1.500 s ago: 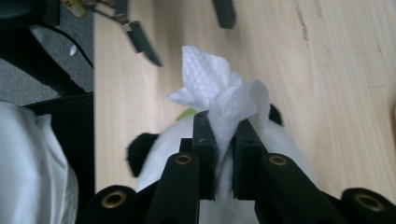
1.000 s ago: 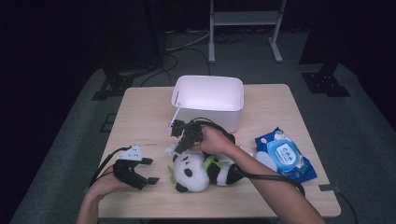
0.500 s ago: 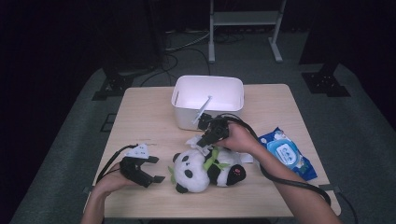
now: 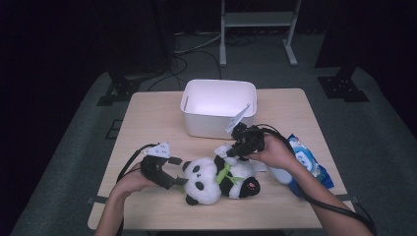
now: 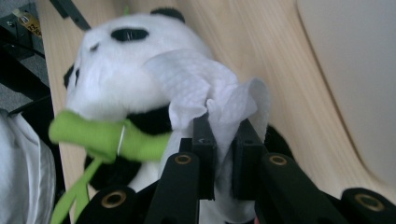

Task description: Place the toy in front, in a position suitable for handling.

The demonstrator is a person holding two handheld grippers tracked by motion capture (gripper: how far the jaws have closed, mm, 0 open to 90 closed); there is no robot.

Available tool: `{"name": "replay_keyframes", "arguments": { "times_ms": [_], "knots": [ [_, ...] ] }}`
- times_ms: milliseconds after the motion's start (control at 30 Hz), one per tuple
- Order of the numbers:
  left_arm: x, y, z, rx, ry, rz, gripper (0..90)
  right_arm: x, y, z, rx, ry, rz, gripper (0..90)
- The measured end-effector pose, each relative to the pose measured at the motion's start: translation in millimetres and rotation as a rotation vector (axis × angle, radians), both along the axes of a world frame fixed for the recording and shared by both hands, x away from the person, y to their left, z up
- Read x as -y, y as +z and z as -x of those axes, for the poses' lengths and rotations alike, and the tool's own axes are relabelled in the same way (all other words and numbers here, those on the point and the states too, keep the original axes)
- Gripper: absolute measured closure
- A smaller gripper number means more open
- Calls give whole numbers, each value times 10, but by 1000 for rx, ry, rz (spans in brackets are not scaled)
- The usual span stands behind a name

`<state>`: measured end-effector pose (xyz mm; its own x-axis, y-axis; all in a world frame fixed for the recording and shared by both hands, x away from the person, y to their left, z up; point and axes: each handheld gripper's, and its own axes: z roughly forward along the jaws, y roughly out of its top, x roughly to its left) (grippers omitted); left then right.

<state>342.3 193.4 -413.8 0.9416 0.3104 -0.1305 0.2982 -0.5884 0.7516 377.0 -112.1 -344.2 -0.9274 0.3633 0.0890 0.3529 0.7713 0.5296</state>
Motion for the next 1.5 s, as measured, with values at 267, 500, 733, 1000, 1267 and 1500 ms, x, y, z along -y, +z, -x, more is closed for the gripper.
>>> {"name": "replay_keyframes", "arguments": {
  "times_ms": [267,500,733,1000,1267,1500],
  "knots": [
    [72,64,-36,-27,-14,9,158,190,-121,152,-10,-1,-30,819],
    [89,77,-63,-49,-21,2,157,289,-212,284,-23,-1,-54,822],
    [126,70,-70,-77,-25,-14,109,358,-289,385,-33,0,-84,827],
    [176,21,-84,-144,-49,-21,88,396,-364,478,-32,7,-108,835],
    [212,-145,-194,-336,-107,24,95,411,-415,522,-50,18,-124,839],
    [186,-138,-218,-314,-135,53,331,417,-410,513,-30,8,-145,838]
  ]
}}
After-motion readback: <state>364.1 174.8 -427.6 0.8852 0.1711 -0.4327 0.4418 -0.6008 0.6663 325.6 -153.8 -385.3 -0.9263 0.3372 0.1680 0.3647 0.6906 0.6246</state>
